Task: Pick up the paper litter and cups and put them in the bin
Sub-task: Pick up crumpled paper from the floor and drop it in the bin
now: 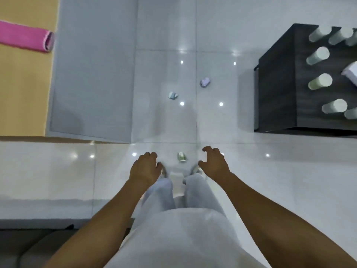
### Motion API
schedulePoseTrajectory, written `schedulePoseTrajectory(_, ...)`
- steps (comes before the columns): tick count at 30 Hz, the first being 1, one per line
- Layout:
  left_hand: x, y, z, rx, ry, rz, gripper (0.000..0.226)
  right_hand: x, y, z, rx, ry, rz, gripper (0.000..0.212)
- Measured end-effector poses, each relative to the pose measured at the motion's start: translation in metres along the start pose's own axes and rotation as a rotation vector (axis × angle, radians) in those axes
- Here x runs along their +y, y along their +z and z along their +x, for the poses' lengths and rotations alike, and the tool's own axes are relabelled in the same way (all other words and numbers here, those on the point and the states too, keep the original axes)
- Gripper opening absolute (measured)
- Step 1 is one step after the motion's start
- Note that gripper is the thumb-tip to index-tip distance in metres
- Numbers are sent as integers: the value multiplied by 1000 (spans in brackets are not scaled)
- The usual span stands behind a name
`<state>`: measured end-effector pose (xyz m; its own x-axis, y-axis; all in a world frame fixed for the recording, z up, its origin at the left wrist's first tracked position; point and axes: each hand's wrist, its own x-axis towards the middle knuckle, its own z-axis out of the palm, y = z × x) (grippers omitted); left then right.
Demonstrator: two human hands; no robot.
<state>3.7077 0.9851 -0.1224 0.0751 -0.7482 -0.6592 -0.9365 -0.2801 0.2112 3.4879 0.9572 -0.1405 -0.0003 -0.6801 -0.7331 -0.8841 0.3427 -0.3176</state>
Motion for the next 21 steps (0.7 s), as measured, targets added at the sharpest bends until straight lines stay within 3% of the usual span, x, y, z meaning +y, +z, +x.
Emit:
schedulePoseTrajectory(9, -30, 76, 85, -63, 15, -91, 34, 34, 91, 98, -28, 193, 222, 53)
schedulePoseTrajectory(21, -123, 303, 312, -88, 32, -40, 39, 137, 332, 366, 31, 278, 276, 53)
